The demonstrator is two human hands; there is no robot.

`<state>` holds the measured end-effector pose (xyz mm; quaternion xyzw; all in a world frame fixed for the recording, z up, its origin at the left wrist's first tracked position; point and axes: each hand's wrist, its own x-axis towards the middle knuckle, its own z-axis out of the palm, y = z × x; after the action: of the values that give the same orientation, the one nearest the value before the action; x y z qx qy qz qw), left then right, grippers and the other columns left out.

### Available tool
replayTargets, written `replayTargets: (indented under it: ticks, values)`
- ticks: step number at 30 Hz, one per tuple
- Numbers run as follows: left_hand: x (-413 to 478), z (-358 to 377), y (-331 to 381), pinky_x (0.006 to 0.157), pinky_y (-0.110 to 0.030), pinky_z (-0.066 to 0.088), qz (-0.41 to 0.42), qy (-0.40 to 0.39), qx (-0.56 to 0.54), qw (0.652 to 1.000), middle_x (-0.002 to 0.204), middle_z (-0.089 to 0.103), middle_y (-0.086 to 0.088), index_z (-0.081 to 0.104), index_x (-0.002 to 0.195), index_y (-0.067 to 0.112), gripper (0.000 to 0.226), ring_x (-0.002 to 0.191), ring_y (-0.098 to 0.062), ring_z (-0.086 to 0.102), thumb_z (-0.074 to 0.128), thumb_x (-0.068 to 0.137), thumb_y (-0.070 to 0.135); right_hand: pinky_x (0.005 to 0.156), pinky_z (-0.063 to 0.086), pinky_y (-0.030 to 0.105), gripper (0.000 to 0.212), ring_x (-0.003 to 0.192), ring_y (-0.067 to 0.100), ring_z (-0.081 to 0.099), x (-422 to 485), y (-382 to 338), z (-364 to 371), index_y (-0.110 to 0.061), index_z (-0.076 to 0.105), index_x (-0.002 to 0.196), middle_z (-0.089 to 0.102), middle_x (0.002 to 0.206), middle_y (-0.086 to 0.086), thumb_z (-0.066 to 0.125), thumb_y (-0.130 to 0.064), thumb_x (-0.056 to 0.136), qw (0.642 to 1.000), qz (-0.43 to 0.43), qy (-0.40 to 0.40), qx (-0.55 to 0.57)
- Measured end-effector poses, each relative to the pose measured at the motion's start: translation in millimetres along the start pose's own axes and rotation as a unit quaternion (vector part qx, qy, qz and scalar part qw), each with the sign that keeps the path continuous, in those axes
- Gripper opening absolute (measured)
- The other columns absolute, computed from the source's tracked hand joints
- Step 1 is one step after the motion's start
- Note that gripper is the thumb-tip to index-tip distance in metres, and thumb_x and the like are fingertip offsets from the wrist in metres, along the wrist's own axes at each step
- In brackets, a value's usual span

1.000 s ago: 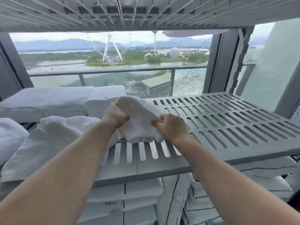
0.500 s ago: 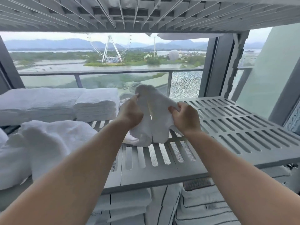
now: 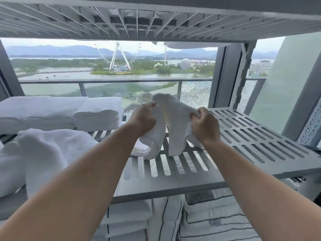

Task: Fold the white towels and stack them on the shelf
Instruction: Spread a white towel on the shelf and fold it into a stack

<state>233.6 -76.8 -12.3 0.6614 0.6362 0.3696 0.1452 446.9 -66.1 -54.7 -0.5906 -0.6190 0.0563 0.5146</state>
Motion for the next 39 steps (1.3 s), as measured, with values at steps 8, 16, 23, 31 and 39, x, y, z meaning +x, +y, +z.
replayTargets:
  ticks: [8, 16, 23, 31, 39]
  values:
    - [-31, 9, 52, 0.100, -0.034, 0.049, -0.019, 0.005, 0.056, 0.998, 0.139, 0.059, -0.007, 0.051, 0.146, 0.029, 0.070, 0.119, -0.028, 0.060, 0.050, 0.083, -0.002, 0.065, 0.036, 0.033, 0.017, 0.077, 0.024, 0.054, 1, 20, -46, -0.018, 0.058, 0.096, 0.062, 0.081, 0.000, 0.051, -0.032, 0.099, 0.999, -0.026, -0.010, 0.021]
    - [-52, -1, 91, 0.065, -0.019, 0.048, -0.017, -0.057, 0.053, 0.997, 0.117, 0.066, -0.001, 0.061, 0.136, 0.036, 0.063, 0.078, -0.006, 0.063, 0.062, 0.084, 0.002, 0.051, 0.030, 0.031, 0.026, 0.055, 0.013, 0.046, 10, 51, -86, -0.015, 0.052, 0.062, 0.052, 0.054, -0.007, 0.055, -0.027, 0.085, 0.982, 0.066, -0.039, 0.171]
    - [-25, -23, 75, 0.087, -0.034, 0.049, -0.032, 0.048, 0.260, 0.964, 0.119, 0.068, -0.002, 0.069, 0.118, 0.035, 0.037, 0.107, -0.024, 0.063, 0.061, 0.087, 0.016, 0.055, 0.035, 0.030, 0.019, 0.063, 0.018, 0.050, 34, 72, -90, -0.019, 0.057, 0.071, 0.053, 0.060, -0.009, 0.052, -0.026, 0.088, 0.996, 0.047, -0.002, 0.081]
    - [20, 21, 33, 0.091, -0.041, 0.045, -0.016, 0.136, 0.419, 0.898, 0.110, 0.068, -0.015, 0.065, 0.111, 0.018, 0.031, 0.105, -0.037, 0.063, 0.048, 0.088, 0.006, 0.096, 0.039, 0.046, 0.034, 0.108, 0.033, 0.059, 73, 85, -64, -0.023, 0.060, 0.118, 0.069, 0.109, 0.008, 0.052, -0.009, 0.088, 0.988, 0.013, -0.018, -0.154]
    - [61, 59, 3, 0.080, -0.039, 0.053, -0.016, 0.158, 0.329, 0.931, 0.103, 0.069, -0.010, 0.064, 0.106, 0.018, 0.021, 0.096, -0.034, 0.067, 0.063, 0.094, 0.036, 0.080, 0.037, 0.034, 0.005, 0.069, 0.021, 0.059, 75, 54, -3, -0.023, 0.064, 0.090, 0.064, 0.070, -0.005, 0.062, -0.027, 0.090, 0.956, -0.170, 0.034, -0.235]
